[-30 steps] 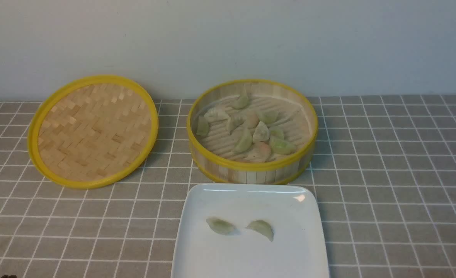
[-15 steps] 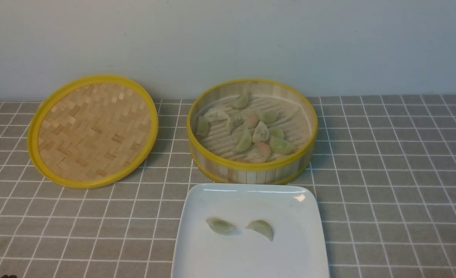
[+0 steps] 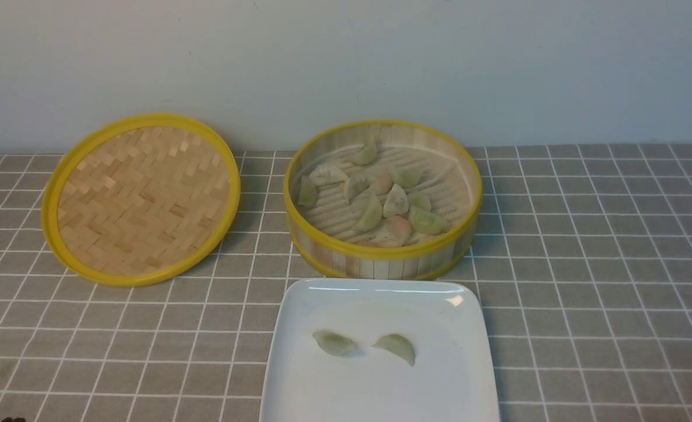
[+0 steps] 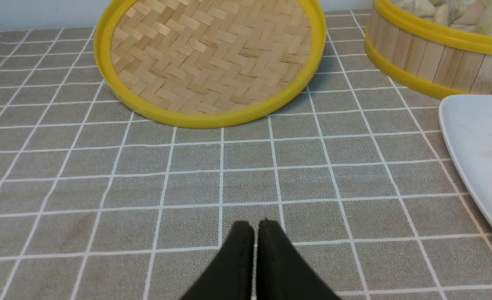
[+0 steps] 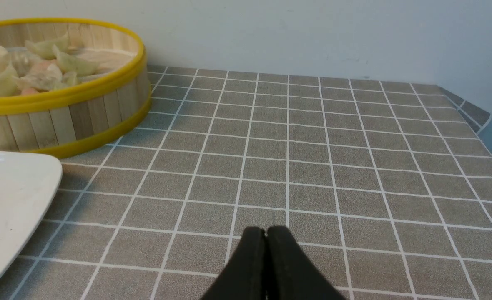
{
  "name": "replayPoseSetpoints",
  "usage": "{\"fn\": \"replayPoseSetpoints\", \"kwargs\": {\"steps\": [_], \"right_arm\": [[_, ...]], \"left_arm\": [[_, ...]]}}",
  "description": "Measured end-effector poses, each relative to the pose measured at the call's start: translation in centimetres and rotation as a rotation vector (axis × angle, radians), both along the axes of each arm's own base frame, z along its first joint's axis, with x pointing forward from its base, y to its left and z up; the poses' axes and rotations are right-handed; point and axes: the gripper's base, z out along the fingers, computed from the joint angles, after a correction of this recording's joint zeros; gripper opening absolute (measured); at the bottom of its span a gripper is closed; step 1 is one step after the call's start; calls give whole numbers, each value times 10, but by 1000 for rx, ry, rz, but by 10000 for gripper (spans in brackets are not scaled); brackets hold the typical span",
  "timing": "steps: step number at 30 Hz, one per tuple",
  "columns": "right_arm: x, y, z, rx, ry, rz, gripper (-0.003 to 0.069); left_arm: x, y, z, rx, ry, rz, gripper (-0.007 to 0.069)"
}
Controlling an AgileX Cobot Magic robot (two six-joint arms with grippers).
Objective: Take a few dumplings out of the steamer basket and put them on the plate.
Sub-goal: Use the left arm to grab a dumpling from the steamer
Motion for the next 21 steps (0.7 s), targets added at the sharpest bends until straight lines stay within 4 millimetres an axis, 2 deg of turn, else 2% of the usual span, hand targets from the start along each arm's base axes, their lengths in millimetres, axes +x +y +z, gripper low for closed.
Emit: {"fn": "replayPoseSetpoints", "kwargs": {"steps": [6, 11, 14, 15, 17, 21], "right_arm": [[0, 0, 0, 7, 0, -2, -15], [0, 0, 1, 31, -11, -2, -15], [2, 3, 6, 235, -93, -1, -15], [2, 3, 6, 242, -93, -2, -15], [2, 4, 19, 530, -228, -9, -15], [1, 0, 32, 775, -365, -26, -15]], "left_arm": [[1, 0, 1, -3, -25, 0, -5], [4, -2, 18, -305, -189, 37, -5], [4, 3, 36, -523, -369, 84, -5], [4, 3, 37, -535, -383, 88, -5], [0, 14, 54, -682, -593, 153, -5], [-11, 26, 85, -869, -811, 192, -5]]}}
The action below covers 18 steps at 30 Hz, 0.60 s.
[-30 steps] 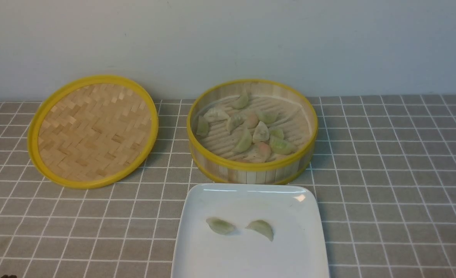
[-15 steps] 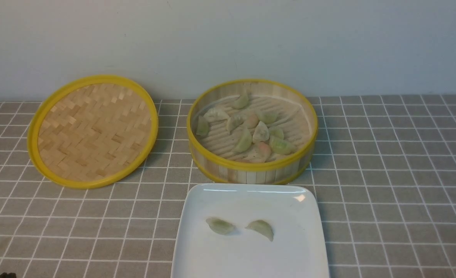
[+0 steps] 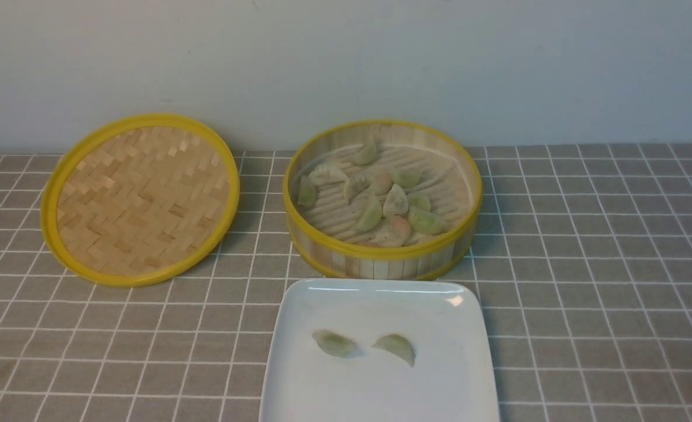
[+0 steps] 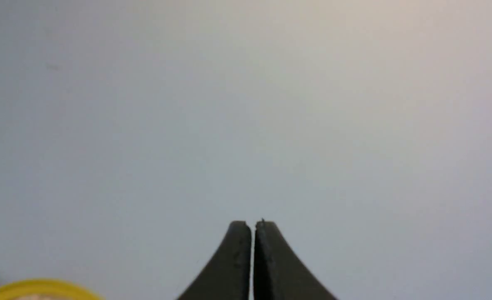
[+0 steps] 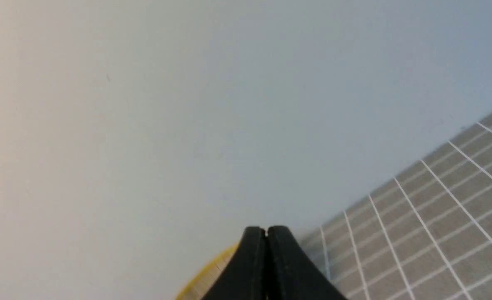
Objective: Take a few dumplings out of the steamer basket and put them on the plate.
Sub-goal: Use the left arm to grab a dumpling from the steamer
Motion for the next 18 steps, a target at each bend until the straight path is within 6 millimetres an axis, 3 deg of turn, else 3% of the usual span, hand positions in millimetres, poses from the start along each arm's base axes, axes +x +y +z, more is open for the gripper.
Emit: {"fn": "replayPoseSetpoints", "kwargs": {"steps": [2, 4, 5, 7, 8, 10, 14, 17, 18], "right_arm": [[0, -1, 2, 32, -28, -10, -15], [-1, -4, 7, 65, -77, -30, -15], [-2, -5, 8, 68, -94, -38, -15], [-3, -6, 10, 74, -122, -51, -15], [-3, -6, 12, 74, -123, -49, -15], [-4, -2, 23, 55, -78, -6, -15], [-1, 9, 79, -139, 89, 88, -15], [12, 16, 124, -323, 293, 171, -15], [19, 17, 130, -354, 353, 193, -15]], "left_arm": [[-4, 0, 16, -3, -38, -6, -5], [-4, -7, 54, 78, -28, -49, -5], [-2, -10, 61, 116, 6, -70, -5], [9, -17, 80, 221, 97, -100, -5], [19, -23, 102, 314, 191, -132, -5], [42, -30, 122, 417, 380, -192, -5], [101, -42, 134, 590, 810, -344, -5], [150, -52, 120, 706, 1094, -497, -5], [160, -54, 118, 719, 1126, -532, -5]]}}
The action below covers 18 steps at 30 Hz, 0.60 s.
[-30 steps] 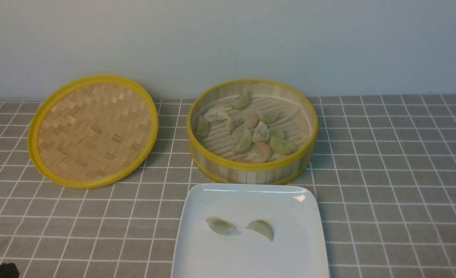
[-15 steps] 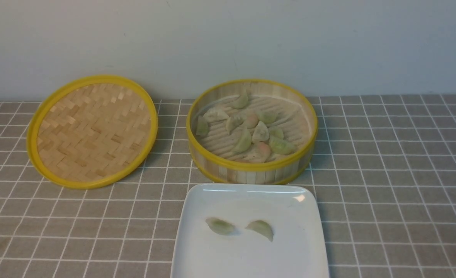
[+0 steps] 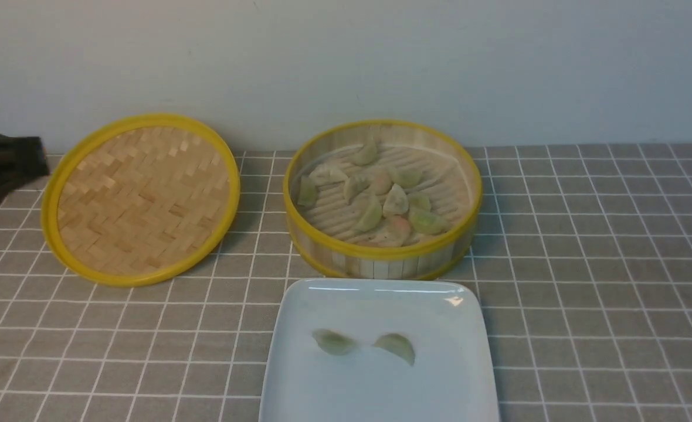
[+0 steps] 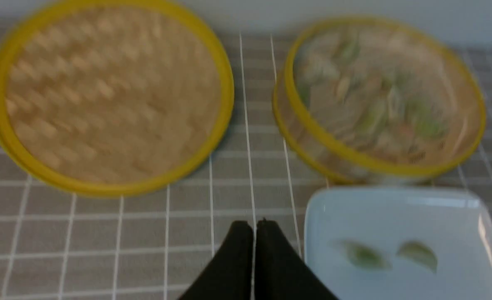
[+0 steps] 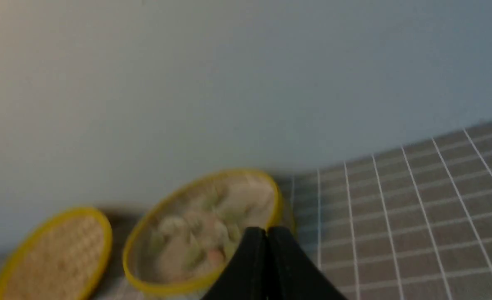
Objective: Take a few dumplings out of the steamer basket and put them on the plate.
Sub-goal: Use the left arm to grab a dumpling from the steamer
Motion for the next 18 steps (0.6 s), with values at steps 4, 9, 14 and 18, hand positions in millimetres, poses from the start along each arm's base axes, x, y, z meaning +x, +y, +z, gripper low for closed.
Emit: {"fn": "replayPoseSetpoints", "kwargs": {"steps": [4, 9, 14, 18], "right_arm": [[28, 6, 32, -150, 270, 120, -15], [55, 9, 37, -205, 477, 200, -15], [61, 9, 34, -204, 531, 214, -12], [60, 9, 34, -199, 533, 213, -10]], "left_arm": [[52, -18, -25, 13, 224, -145, -5], [97, -59, -43, 67, 281, -300, -5], [136, -107, -59, 115, 288, -432, -5], [164, -143, -78, 169, 281, -527, -5]]}}
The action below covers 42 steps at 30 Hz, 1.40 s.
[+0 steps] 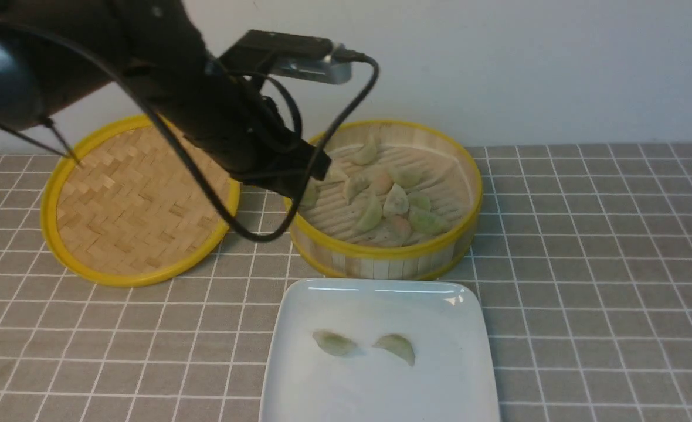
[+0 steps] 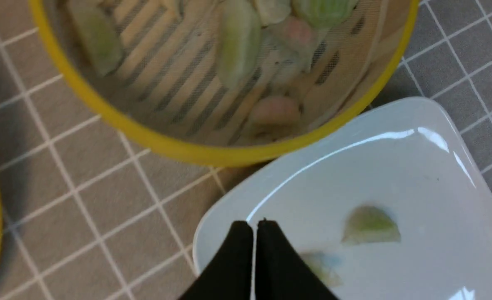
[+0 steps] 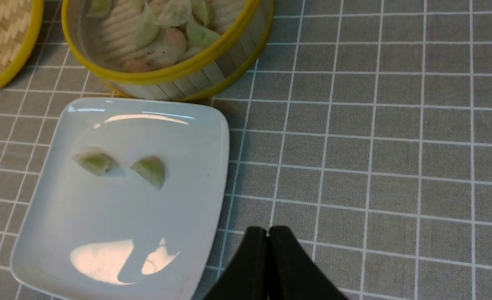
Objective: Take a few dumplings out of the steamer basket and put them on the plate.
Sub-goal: Use the left arm to grab a dumpling from the steamer
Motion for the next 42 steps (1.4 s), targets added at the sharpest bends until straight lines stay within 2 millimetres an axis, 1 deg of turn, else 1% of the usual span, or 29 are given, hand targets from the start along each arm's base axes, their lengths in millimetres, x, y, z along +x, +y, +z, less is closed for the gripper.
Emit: {"fn": "replayPoseSetpoints", "kwargs": {"steps": [4, 8, 9, 10, 11, 15, 18, 20, 22, 24, 27, 29, 31, 33, 36, 37, 38, 39, 40, 41, 42], "right_arm": [[0, 0, 0, 7, 3, -4, -10], [0, 1, 0, 11, 3, -4, -10], [0, 1, 0, 11, 3, -4, -10], [0, 1, 0, 11, 3, -4, -10], [0, 1, 0, 13, 4, -5, -10], [0, 1, 0, 25, 8, -17, -10], [0, 1, 0, 28, 10, -21, -10], [0, 1, 0, 29, 10, -22, -10], [0, 1, 0, 29, 10, -22, -10], [0, 1, 0, 30, 10, -23, -10], [0, 1, 0, 30, 10, -23, -10], [0, 1, 0, 31, 10, -22, -10], [0, 1, 0, 31, 10, -22, -10], [0, 1, 0, 31, 10, -22, -10], [0, 1, 0, 31, 9, -23, -10], [0, 1, 0, 31, 9, -23, -10], [0, 1, 0, 32, 9, -22, -10], [0, 1, 0, 32, 9, -22, -10], [0, 1, 0, 32, 9, -22, -10], [0, 1, 0, 32, 9, -22, -10], [0, 1, 0, 32, 9, -22, -10]], "left_arm": [[25, -27, -24, 28, 2, -59, -5], [50, -41, -48, 63, -21, -94, 11], [51, -42, -49, 64, -23, -95, 13], [56, -44, -56, 65, -28, -95, 24], [60, -46, -60, 65, -38, -94, 44], [76, -52, -82, 56, -90, -80, 187], [81, -55, -98, 65, -104, -92, 276], [83, -59, -112, 80, -99, -111, 331], [82, -62, -123, 92, -86, -128, 356], [82, -66, -131, 97, -81, -138, 363], [83, -69, -132, 93, -98, -137, 355], [84, -70, -133, 92, -105, -138, 310], [84, -71, -133, 92, -106, -138, 237], [84, -70, -132, 92, -104, -139, 237], [77, -68, -121, 101, -69, -156, 237], [76, -67, -115, 101, -68, -160, 237], [72, -66, -103, 97, -70, -164, 237], [72, -66, -100, 97, -71, -165, 237], [63, -62, -70, 86, -91, -174, 237], [58, -60, -57, 83, -98, -180, 237], [57, -59, -53, 82, -100, -181, 237]]}}
